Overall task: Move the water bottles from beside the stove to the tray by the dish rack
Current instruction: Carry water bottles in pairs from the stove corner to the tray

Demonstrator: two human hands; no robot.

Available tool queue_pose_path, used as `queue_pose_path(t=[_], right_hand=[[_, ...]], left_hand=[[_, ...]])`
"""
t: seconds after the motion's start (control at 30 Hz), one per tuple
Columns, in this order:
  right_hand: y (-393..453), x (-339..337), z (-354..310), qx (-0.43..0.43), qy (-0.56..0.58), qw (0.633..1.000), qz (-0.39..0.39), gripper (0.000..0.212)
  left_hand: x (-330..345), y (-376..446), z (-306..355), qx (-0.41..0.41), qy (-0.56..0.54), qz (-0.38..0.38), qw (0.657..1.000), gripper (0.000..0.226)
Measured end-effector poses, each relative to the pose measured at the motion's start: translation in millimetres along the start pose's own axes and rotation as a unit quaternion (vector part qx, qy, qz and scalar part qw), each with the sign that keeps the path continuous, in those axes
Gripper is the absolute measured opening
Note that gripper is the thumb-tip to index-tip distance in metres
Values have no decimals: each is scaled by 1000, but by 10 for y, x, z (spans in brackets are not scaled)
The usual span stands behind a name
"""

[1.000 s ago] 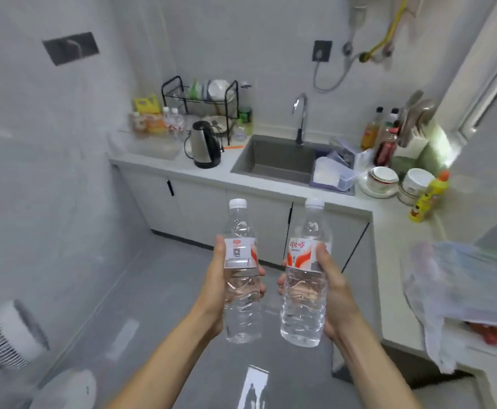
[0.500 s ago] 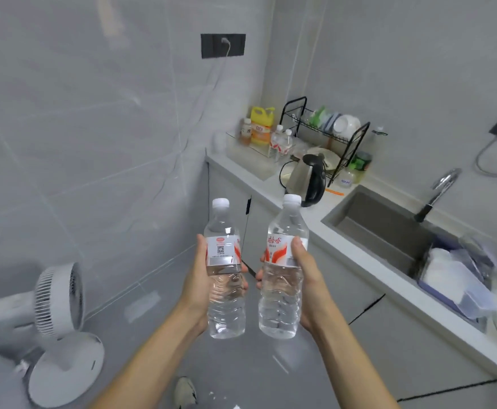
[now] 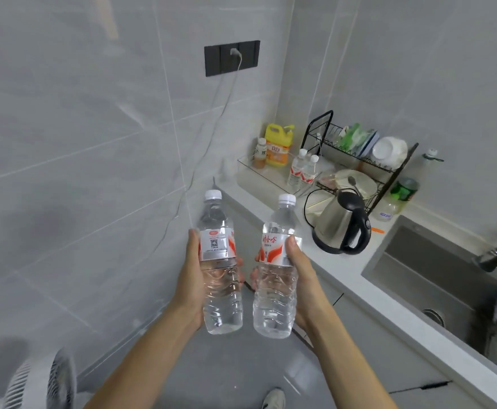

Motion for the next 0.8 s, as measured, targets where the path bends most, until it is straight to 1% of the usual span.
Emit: queue_pose_path(t=[0.07, 0.1, 0.2, 0.27, 0.33, 0.4, 0.5, 0.57, 0.67, 0.8], right_hand=[[376, -72, -98, 4, 3, 1000, -6, 120], [579, -114, -143, 6, 8, 1000, -14, 118], [1232, -192, -342, 8, 30, 998, -48, 99], [1645, -208, -522, 7, 34, 997, -68, 94], [1999, -248, -687, 13, 41, 995, -88, 94], [2334, -325, -866, 18, 43, 994, -96, 100], [2809, -530, -1092, 6, 7, 998, -63, 119], [3064, -626, -1204, -9, 2, 998, -62, 127], [3388, -766, -1341, -19, 4, 999, -46, 122], [3838, -1027, -1364, -6, -2, 1000, 2, 116]], left_hand=[[91, 358, 73, -4, 8, -1, 1000, 82], [145, 542, 117, -2, 13, -1, 1000, 81], [331, 1121, 298, 12, 18, -2, 1000, 79], [472, 1498, 447, 24, 23, 1, 999, 80], [628, 1826, 590, 28, 23, 13, 999, 80], [809, 2144, 718, 30, 9, 11, 999, 82], [1037, 2603, 857, 36, 2, 24, 999, 83], [1147, 2887, 895, 35, 2, 31, 999, 81], [1275, 3356, 905, 25, -3, 22, 999, 82], [1399, 3965, 889, -4, 18, 7, 1000, 86]])
Point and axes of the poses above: each hand's wrist, its own y-axis towards the middle knuckle, its own x-axis out of the palm, z = x × y, the point moved 8 cm from there along y, towards the middle knuckle, and after that the axes turned 10 degrees about -y, right-handed, at the moved point
